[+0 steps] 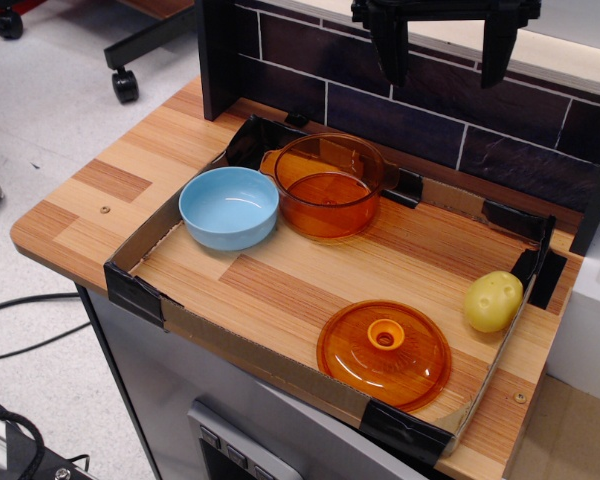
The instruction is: Put lid on pot
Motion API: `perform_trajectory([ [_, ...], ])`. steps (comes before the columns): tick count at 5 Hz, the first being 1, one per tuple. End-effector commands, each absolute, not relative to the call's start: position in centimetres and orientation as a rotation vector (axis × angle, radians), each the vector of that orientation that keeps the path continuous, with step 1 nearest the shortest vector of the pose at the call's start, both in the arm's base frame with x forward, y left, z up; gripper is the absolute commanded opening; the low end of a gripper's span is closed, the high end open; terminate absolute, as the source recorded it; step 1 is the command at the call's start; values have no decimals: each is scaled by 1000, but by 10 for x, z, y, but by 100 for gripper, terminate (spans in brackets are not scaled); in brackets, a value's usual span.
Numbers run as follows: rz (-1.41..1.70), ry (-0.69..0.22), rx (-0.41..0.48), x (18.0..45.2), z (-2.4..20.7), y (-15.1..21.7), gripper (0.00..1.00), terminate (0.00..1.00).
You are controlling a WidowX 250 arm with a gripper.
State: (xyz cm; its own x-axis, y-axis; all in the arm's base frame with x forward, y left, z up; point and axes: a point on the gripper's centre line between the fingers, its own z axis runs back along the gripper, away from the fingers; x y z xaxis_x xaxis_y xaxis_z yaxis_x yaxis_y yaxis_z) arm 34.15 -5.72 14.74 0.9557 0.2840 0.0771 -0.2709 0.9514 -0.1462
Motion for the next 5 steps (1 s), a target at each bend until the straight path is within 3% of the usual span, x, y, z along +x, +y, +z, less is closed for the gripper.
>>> perform_trajectory([
  [1,282,-98,-135,341,147,-57,100,0],
  [5,71,-100,-130,275,90,-64,100,0],
])
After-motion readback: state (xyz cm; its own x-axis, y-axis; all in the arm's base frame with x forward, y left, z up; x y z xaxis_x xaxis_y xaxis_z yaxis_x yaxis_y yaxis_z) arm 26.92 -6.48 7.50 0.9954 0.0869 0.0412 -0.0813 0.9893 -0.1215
